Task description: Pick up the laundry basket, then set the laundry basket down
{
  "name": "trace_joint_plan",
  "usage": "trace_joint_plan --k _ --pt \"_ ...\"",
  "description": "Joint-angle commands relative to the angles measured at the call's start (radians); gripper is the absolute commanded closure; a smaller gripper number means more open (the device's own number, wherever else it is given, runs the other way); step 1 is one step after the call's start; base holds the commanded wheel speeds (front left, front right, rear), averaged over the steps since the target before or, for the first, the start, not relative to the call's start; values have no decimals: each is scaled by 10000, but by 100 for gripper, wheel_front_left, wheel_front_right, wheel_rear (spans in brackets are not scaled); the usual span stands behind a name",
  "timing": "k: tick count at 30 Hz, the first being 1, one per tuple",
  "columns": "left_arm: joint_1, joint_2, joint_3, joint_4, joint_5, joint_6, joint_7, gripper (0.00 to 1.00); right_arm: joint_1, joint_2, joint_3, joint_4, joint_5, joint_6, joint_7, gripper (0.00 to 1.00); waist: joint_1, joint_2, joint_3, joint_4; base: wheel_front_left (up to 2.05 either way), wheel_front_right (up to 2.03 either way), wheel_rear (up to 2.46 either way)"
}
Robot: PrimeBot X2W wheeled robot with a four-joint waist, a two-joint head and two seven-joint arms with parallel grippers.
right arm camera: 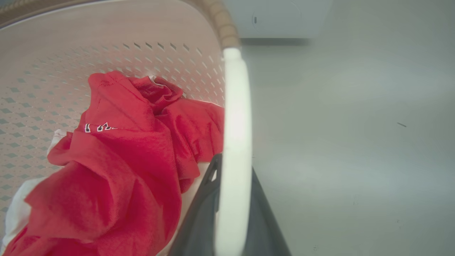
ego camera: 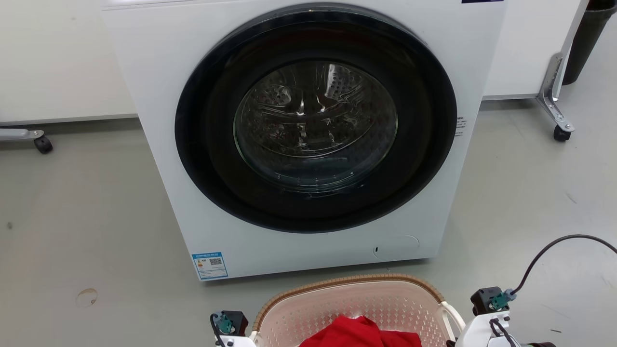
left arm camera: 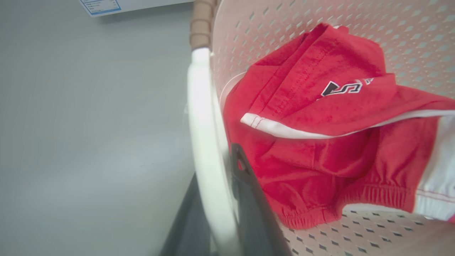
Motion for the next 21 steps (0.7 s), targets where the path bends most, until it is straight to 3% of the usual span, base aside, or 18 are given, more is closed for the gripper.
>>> trace_joint_plan --k 1,10,21 --pt "-315 421 68 37 12 -47 -9 100 -460 -425 31 -11 41 -27 -292 100 0 -1 29 13 0 0 0" --pt "-583 421 50 105 -37 34 -248 100 -686 -425 245 -64 55 -27 -818 100 0 -1 384 54 0 0 0" --pt "-1812 635 247 157 123 488 -1934 100 -1593 -425 97 179 -131 -27 -3052 100 0 -1 2461 43 0 0 0"
